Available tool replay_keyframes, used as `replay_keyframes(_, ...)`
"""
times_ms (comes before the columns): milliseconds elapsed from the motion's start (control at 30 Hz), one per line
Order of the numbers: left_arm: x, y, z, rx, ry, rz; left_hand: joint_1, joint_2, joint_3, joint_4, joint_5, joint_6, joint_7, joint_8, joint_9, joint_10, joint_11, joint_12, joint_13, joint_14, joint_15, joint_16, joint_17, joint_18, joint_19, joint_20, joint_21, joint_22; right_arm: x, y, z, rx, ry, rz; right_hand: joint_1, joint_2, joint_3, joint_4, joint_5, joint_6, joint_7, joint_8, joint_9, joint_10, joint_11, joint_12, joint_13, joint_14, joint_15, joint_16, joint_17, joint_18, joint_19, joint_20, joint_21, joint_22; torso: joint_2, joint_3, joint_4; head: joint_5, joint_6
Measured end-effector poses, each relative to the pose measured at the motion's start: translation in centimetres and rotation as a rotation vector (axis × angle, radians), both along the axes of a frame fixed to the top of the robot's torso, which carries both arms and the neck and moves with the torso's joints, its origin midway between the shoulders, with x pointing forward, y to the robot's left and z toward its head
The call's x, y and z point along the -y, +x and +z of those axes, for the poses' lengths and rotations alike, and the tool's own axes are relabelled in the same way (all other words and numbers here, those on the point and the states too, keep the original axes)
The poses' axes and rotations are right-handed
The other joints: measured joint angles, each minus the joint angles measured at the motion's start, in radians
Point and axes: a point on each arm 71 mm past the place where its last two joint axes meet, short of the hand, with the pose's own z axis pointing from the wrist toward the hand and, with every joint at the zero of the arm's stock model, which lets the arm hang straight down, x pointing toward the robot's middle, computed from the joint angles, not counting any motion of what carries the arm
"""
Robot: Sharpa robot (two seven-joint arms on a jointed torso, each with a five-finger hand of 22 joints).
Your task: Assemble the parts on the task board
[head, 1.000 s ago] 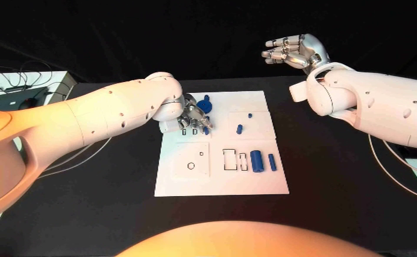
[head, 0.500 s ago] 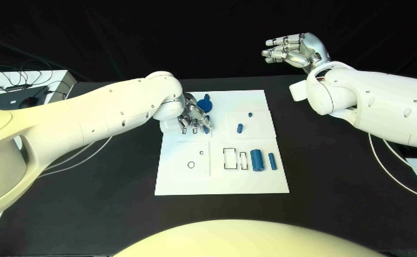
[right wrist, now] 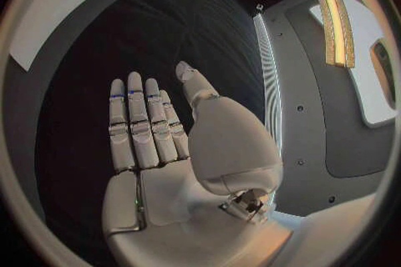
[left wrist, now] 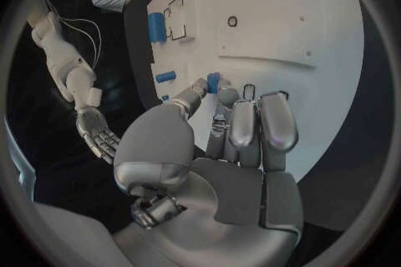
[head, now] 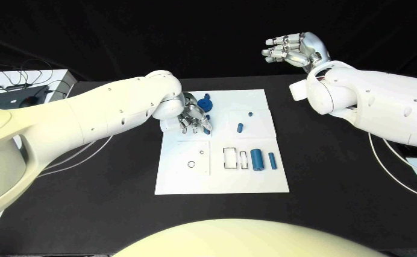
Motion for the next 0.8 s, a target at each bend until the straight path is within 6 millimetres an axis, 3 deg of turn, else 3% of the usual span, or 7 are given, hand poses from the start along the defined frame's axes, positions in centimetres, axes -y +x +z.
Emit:
replay_keyframes(33,-0.01,-0.02,-0.02,-0.003,-0.002,0.001,0.000,0.000,0.002,0.002,0.008,0.000,0.000,-0.002,0.000,0.000,0.000,0.000,-0.001,0.000,0.000,0.000,0.001,0.000,0.000,0.000,0.000,0.000,0.00,0.00,0.00,0.000,0.000,0.000,0.000,0.000,0.000,0.000,0.000,0.000,0.000,0.000,0.000,0.000,0.000,0.000,0.000,0.000,0.000,0.000,0.000,0.000,0.000,0.000,0.000,0.000,0.000,0.0003,0.0000,0.000,0.000)
replay_keyframes(100,-0.03,-0.04,-0.05,-0.006,-0.005,0.002,0.000,0.000,0.007,0.005,0.074,0.000,0.000,-0.002,0.000,-0.002,0.002,-0.004,-0.002,0.000,0.000,0.000,0.001,0.000,0.000,0.000,0.000,0.000,-0.01,0.00,0.00,0.000,0.000,0.000,0.000,0.000,0.000,0.000,0.000,0.000,0.000,0.000,0.000,0.000,0.000,0.000,0.000,0.000,0.000,0.000,0.000,0.000,0.000,0.000,0.000,0.000,0.000,0.0004,0.0000,0.000,0.000)
replay_keyframes(267,-0.10,-0.09,-0.11,-0.013,-0.010,0.006,0.000,0.000,0.012,0.010,0.137,-0.002,0.002,0.007,0.001,-0.002,0.002,-0.004,-0.005,0.000,0.000,0.000,0.002,0.000,0.000,0.000,0.000,0.000,-0.01,0.01,-0.01,0.000,0.000,0.000,0.000,0.000,0.000,0.000,0.000,0.000,0.000,0.000,0.000,0.000,0.000,0.000,0.000,-0.001,-0.001,0.000,0.000,0.000,0.000,0.000,0.000,0.000,0.000,0.0004,-0.0001,0.001,-0.001)
replay_keyframes(400,-0.14,-0.12,-0.12,-0.018,-0.015,0.009,-0.003,0.003,0.015,0.013,0.213,-0.010,0.005,0.021,0.001,-0.003,0.003,-0.008,-0.007,0.000,0.000,0.000,0.003,0.000,0.000,0.000,0.000,0.000,-0.03,0.01,-0.02,0.000,0.000,0.001,0.000,0.000,0.000,0.000,0.000,0.001,-0.001,0.000,0.000,-0.004,0.004,0.000,0.000,-0.004,-0.004,0.000,0.000,0.000,0.000,0.000,0.000,0.000,0.000,0.0004,-0.0002,0.001,-0.001)
replay_keyframes(633,-0.31,-0.29,-0.02,-0.026,-0.032,0.018,-0.006,0.005,0.015,0.013,0.222,-0.013,0.006,0.031,0.001,-0.002,0.003,-0.008,-0.007,0.004,-0.004,0.000,0.003,0.000,0.003,-0.003,0.000,0.000,-0.01,0.01,-0.05,-0.001,0.000,0.000,0.000,0.000,-0.002,0.002,0.000,-0.001,0.001,0.000,0.000,-0.004,0.004,0.000,0.000,-0.004,-0.004,0.000,0.000,0.000,0.000,0.000,0.000,0.000,0.000,0.0001,-0.0002,0.003,-0.002)
replay_keyframes(700,-0.45,-0.35,0.11,-0.025,-0.042,0.025,-0.016,-0.005,0.015,0.013,0.286,-0.015,0.007,0.052,0.001,-0.002,0.003,-0.008,-0.006,0.004,-0.004,0.000,0.003,0.000,0.004,-0.004,0.000,0.000,0.01,0.01,-0.07,-0.001,-0.001,0.000,0.000,0.000,-0.003,0.003,0.000,-0.002,0.002,0.000,0.000,-0.004,0.004,0.000,0.000,-0.004,-0.004,0.000,0.000,0.000,0.000,0.000,0.000,0.000,0.000,0.0001,0.0000,0.004,-0.002)
replay_keyframes(800,-0.70,-0.46,0.36,-0.021,-0.056,0.037,-0.026,-0.015,0.015,0.013,0.329,-0.015,0.007,0.060,0.002,0.001,0.006,-0.008,-0.004,0.006,-0.006,0.000,0.003,0.000,0.007,-0.007,0.000,0.000,0.03,0.01,-0.10,-0.002,-0.001,-0.001,0.000,0.000,-0.003,0.003,0.000,-0.002,0.002,0.000,0.000,-0.004,0.004,0.000,0.000,-0.004,-0.004,0.000,0.000,0.000,0.000,0.000,0.000,0.000,0.000,0.0003,0.0004,0.005,-0.002)
